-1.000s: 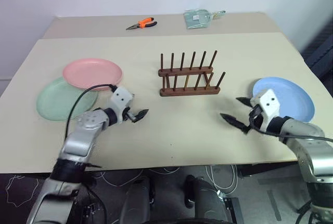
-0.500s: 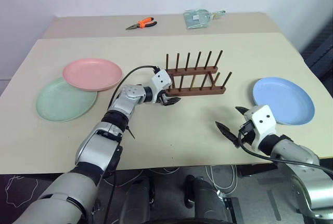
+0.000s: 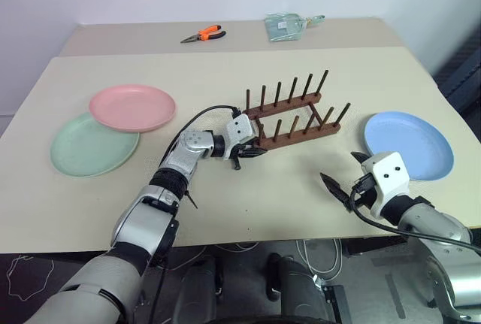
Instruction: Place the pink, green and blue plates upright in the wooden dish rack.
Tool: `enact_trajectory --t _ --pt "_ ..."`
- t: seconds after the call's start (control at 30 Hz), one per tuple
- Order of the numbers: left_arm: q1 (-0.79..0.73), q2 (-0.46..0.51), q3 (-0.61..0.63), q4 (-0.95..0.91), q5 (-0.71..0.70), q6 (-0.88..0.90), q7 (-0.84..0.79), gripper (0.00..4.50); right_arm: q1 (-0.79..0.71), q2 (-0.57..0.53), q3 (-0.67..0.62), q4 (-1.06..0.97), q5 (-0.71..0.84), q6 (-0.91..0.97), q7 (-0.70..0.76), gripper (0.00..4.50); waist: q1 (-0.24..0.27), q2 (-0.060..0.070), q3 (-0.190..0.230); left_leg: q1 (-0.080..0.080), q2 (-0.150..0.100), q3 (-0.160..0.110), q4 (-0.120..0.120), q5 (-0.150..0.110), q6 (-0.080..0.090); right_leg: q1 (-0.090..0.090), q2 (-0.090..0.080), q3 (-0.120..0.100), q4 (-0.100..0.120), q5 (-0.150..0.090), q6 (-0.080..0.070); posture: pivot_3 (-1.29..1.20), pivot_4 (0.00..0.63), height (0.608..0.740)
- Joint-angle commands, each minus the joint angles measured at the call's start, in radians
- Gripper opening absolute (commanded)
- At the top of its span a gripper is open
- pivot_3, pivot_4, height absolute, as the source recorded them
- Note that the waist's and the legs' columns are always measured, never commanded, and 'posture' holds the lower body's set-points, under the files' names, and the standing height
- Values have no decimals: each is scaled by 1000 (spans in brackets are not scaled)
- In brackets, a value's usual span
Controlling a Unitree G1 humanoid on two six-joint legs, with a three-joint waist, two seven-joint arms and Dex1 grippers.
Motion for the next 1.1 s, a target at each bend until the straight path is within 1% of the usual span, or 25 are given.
enact_trajectory --t 0.03,0.07,0.13,0.17,0.27,0.3,0.43,0.5,0.53,0.6,0.63,0.7,0.77,0.8,0.83,0.9,0.97,1.03,1.1 --pt "65 56 -42 -191 -25 27 -151 767 24 -33 -52 -10 18 -15 44 4500 0 0 0 0 0 0 0 0 0 0 0 0 0 0 0 0 150 740" --pt "83 80 -53 -241 -29 43 -190 767 35 -41 -60 -14 23 -12 56 4500 0 0 0 0 0 0 0 0 0 0 0 0 1 0 0 0 150 740" --pt "106 116 -67 -309 -27 82 -227 1803 56 -50 -84 -6 25 -21 70 4500 0 0 0 0 0 0 0 0 0 0 0 0 1 0 -1 0 150 740" --pt "112 127 -65 -327 -28 100 -225 2175 61 -50 -89 -6 24 -24 72 4500 0 0 0 0 0 0 0 0 0 0 0 0 1 0 -1 0 150 740" --pt "124 145 -60 -382 -22 157 -190 3651 80 -48 -100 -9 23 -27 79 4500 1 0 0 0 0 0 1 0 -1 0 0 0 1 0 -1 0 150 740" --pt "132 152 -57 -403 -26 175 -186 4052 87 -46 -103 -12 23 -26 81 4500 1 0 0 0 0 -1 1 -1 -2 1 0 0 1 0 -1 0 150 740" --pt "186 198 -26 -526 -51 323 -154 4052 122 -56 -123 -7 22 -21 95 4500 -2 0 0 0 0 -1 1 -1 -3 0 0 0 2 0 -1 0 150 740" --pt "235 246 -11 -613 -75 407 -163 4083 138 -69 -136 2 21 -9 107 3962 -4 1 0 0 0 -1 0 0 0 -1 0 0 2 0 -1 0 150 740" --pt "259 270 -8 -651 -85 441 -168 4083 144 -75 -137 6 17 -10 112 3705 -5 1 0 0 0 -1 0 0 0 -1 1 0 2 0 -1 0 150 740" --pt "319 322 2 -743 -113 505 -179 3550 151 -82 -131 7 18 -13 128 2632 -5 1 0 0 0 -1 0 0 0 -1 1 0 2 -1 -2 0 150 740" --pt "350 343 7 -795 -135 540 -188 3242 147 -82 -123 7 23 -11 132 2213 -5 1 0 1 1 -1 0 0 0 -1 1 0 3 -1 -2 0 150 740" --pt "398 365 7 -884 -169 598 -188 2274 133 -81 -97 11 27 -7 141 1168 -3 1 0 2 1 -1 0 -2 -3 0 1 0 3 -1 -2 0 150 740" --pt "424 352 -12 -949 -180 647 -155 1267 110 -77 -56 26 13 -4 139 160 0 1 0 2 2 -1 0 -2 -3 1 1 0 1 -1 -2 0 150 740" --pt "435 339 -27 -975 -175 657 -132 824 95 -75 -28 39 -4 -4 131 0 1 1 0 2 2 -2 0 -2 -3 2 1 0 0 -1 -2 0 150 740" --pt "442 331 -35 -993 -171 665 -116 824 85 -74 -10 47 -16 -3 124 0 1 1 0 1 3 -3 0 -2 -3 2 1 0 -1 -1 -2 0 150 740" --pt "450 286 -62 -1005 -156 672 -63 824 44 -72 40 82 -57 7 92 0 0 2 0 -3 4 -4 0 -2 -3 1 1 0 -5 -1 -1 0 150 740" --pt "450 238 -96 -992 -117 677 12 824 5 -70 88 111 -92 22 69 0 -1 2 -1 -4 4 -3 -1 -2 -3 2 2 -1 -9 0 -1 0 150 740" --pt "451 209 -119 -979 -69 630 82 824 -20 -66 120 138 -122 28 48 0 -1 1 -1 -4 3 -2 0 -2 -3 2 2 -1 -10 0 0 0 150 740" --pt "443 165 -122 -951 -52 673 157 824 -56 -60 149 172 -158 24 22 0 -2 0 -2 -2 1 -2 0 -2 -3 2 2 -1 -9 0 0 0 150 740"
